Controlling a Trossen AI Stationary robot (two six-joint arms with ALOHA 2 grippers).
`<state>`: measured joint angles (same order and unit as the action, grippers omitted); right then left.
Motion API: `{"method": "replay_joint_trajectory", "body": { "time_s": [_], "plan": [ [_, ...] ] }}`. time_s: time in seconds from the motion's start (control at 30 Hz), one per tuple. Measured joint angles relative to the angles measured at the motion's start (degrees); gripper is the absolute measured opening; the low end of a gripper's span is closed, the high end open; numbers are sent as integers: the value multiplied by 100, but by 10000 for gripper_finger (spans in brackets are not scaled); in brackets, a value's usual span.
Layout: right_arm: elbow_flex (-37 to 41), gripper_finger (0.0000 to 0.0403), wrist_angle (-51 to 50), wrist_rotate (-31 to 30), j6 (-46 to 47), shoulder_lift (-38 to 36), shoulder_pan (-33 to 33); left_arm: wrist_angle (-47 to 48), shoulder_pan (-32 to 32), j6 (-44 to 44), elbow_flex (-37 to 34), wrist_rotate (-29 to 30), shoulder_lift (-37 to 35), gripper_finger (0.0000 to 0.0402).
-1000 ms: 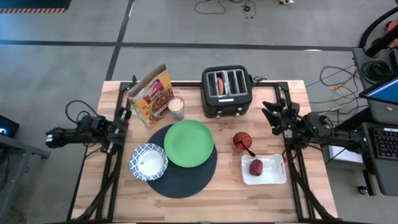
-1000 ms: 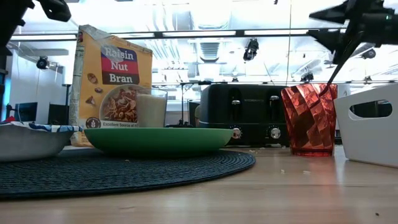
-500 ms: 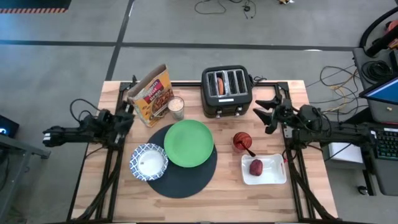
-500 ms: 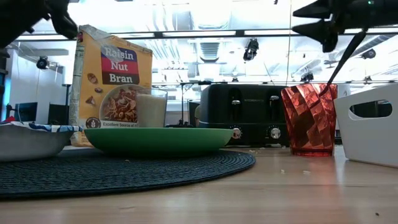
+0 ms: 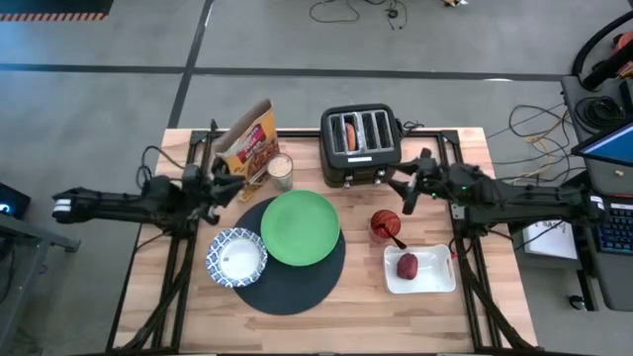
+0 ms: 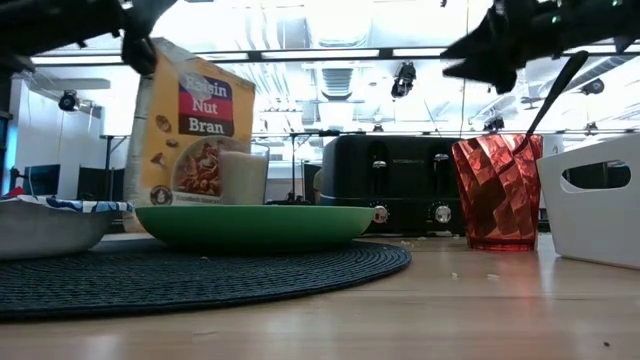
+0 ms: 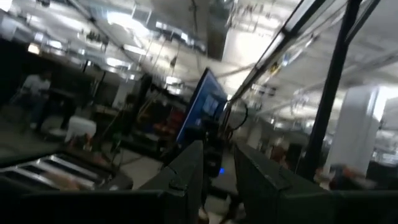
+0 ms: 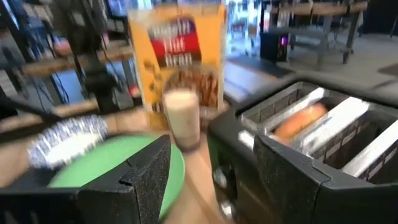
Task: Arrange a breakfast setting
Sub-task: Pour the cereal from the cereal box into the white bowl
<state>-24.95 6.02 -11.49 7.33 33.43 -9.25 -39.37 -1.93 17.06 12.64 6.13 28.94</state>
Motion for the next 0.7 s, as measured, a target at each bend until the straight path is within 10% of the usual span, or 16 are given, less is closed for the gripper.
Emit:
{"method": "replay_joint_trajectory", "body": {
  "time_s": [0.7],
  "plan": [
    [-4, 219, -288, 15, 273, -263, 1, 3900, 2, 174, 2405, 533, 1707, 75]
  ]
}}
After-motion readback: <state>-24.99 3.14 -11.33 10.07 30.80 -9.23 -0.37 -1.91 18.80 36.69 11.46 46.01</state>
